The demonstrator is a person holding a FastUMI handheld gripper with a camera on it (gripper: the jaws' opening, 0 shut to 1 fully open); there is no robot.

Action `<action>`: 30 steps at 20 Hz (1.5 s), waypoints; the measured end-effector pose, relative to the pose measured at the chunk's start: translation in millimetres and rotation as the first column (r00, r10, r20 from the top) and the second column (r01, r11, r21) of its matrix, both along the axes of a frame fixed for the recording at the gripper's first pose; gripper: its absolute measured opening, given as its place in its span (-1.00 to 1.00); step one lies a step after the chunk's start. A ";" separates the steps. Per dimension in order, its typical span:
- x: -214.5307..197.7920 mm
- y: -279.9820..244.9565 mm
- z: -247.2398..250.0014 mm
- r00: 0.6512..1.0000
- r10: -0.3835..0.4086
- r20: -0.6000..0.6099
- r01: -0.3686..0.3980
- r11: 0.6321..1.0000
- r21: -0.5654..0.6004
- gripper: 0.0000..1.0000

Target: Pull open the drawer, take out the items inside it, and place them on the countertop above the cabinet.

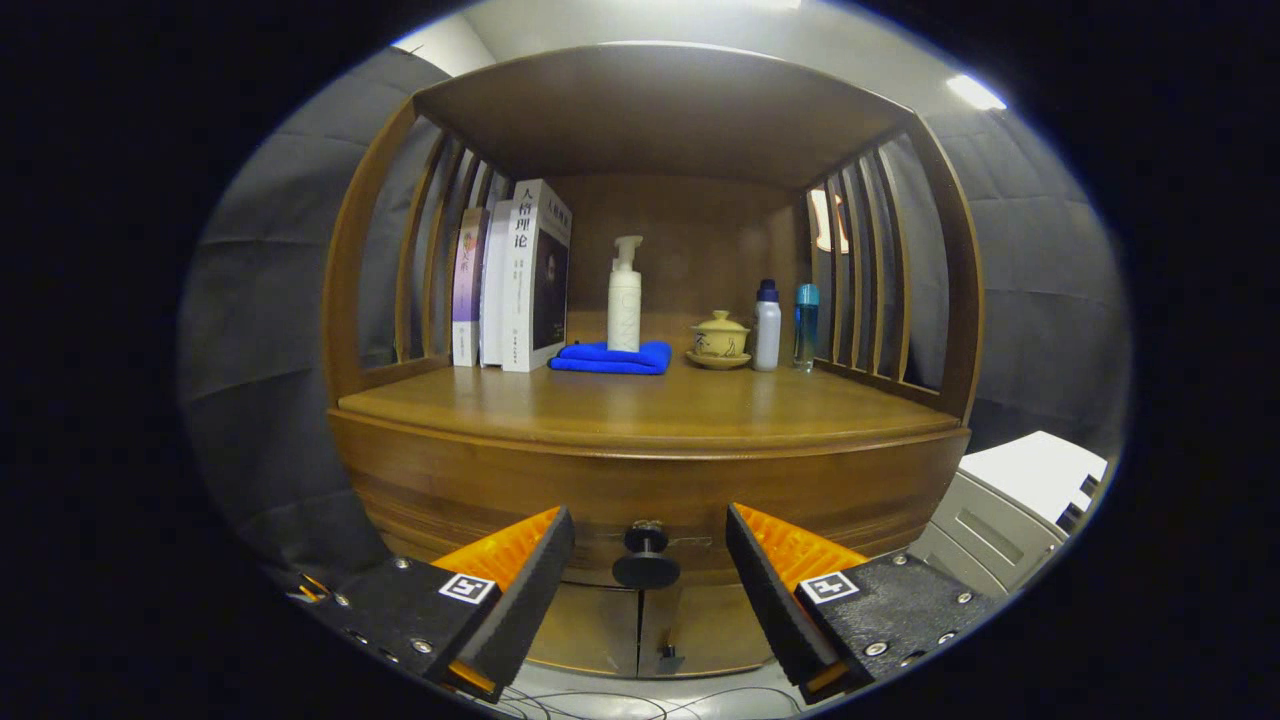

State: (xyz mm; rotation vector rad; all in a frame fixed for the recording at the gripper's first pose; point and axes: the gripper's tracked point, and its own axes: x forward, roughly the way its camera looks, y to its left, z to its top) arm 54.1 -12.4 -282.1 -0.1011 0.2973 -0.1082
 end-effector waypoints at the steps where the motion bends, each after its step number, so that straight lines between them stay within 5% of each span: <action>1: 3.3 3.8 -6.4 1.000 0.002 -0.005 -0.002 1.000 -0.004 0.89; 10: 12.1 -2.4 -32.9 0.998 -0.056 -0.033 0.055 0.998 -0.017 0.60; 16: 18.5 -7.3 -37.5 0.997 -0.039 -0.061 0.041 0.999 0.036 -0.01; 22: 18.7 -5.3 -38.6 1.000 0.002 -0.015 -0.001 0.998 0.066 -0.21; 30: 11.8 -7.1 -38.0 0.999 -0.033 -0.001 0.033 0.996 0.087 -0.36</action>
